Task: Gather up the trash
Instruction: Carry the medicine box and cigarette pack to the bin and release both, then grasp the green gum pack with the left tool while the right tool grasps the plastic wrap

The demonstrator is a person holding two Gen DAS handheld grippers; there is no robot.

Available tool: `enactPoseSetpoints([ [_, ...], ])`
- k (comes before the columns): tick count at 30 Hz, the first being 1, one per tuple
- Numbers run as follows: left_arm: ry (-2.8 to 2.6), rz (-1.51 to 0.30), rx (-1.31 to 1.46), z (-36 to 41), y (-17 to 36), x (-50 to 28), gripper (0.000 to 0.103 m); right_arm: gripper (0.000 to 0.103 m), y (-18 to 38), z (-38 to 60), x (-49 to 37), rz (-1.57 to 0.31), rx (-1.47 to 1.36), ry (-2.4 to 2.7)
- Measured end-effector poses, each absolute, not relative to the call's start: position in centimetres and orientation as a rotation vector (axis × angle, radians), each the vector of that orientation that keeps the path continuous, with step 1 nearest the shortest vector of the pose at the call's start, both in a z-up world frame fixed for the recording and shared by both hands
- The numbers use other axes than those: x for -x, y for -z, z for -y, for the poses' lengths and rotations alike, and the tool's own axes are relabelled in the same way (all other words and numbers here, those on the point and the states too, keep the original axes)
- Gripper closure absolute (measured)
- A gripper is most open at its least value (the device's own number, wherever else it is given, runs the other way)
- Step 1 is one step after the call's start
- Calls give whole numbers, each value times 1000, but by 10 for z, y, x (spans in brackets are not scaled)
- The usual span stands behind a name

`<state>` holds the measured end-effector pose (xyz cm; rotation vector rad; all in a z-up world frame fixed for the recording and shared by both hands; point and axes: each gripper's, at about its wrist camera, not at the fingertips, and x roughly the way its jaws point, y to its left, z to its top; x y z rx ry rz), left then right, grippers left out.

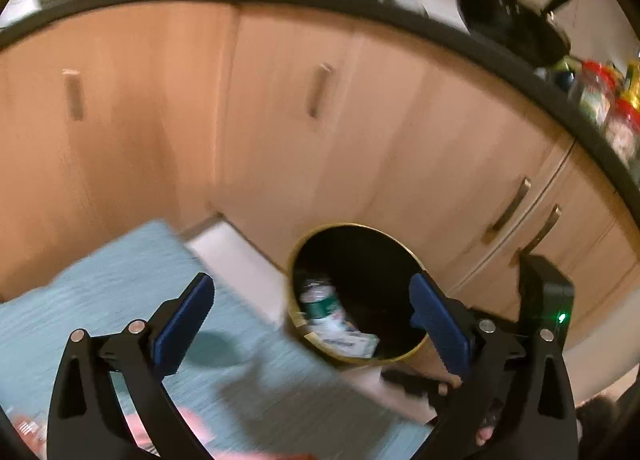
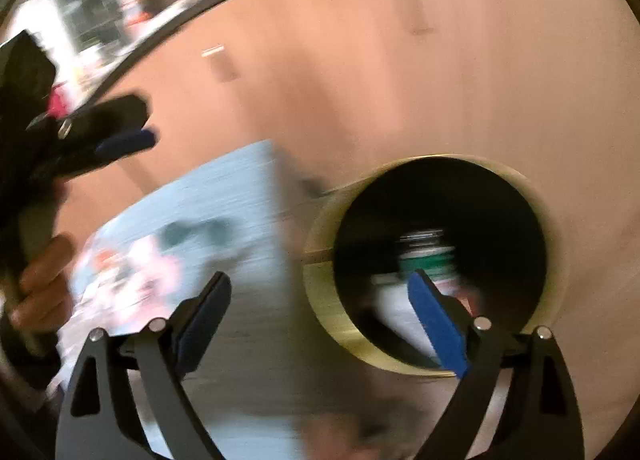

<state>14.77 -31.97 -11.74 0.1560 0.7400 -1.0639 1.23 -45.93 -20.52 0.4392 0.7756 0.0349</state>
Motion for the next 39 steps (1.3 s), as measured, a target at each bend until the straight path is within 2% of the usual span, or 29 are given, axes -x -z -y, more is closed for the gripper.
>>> enactPoseSetpoints([
  [5,904,-666,-103,201,95,-146,9,4,202,356,-45,-865,-401,-359],
  [8,793,-653,-55,118,93,-142,8,3,203,290,-60,-928,-360,-491],
  [13,548,-658,-21,-4,114,-132,8,3,202,222,-73,-984,-321,-567],
  [17,468,-695,51,-64,137,-129,8,4,193,205,-76,-974,-273,-544],
  [18,454,-703,71,-75,142,-129,8,7,190,201,-78,-974,-270,-553],
  [20,442,-715,106,-92,150,-128,8,24,190,190,-82,-988,-210,-547],
  [21,436,-724,119,-97,154,-130,8,28,194,183,-83,-1006,-176,-541],
  [22,433,-732,126,-100,156,-132,8,43,199,178,-86,-1023,-166,-543],
  [23,432,-737,133,-103,158,-132,8,72,204,174,-87,-1044,-171,-558],
  [24,434,-739,140,-106,160,-131,8,90,209,173,-86,-1061,-175,-571],
  [25,436,-740,143,-104,160,-131,8,98,214,170,-86,-1082,-162,-574],
  [28,449,-745,150,-103,161,-133,8,100,214,170,-80,-1071,-152,-578],
  [34,493,-771,119,-80,162,-143,8,100,178,199,-72,-909,-194,-561],
  [39,557,-821,81,-48,167,-155,8,100,165,227,-66,-852,-218,-510],
])
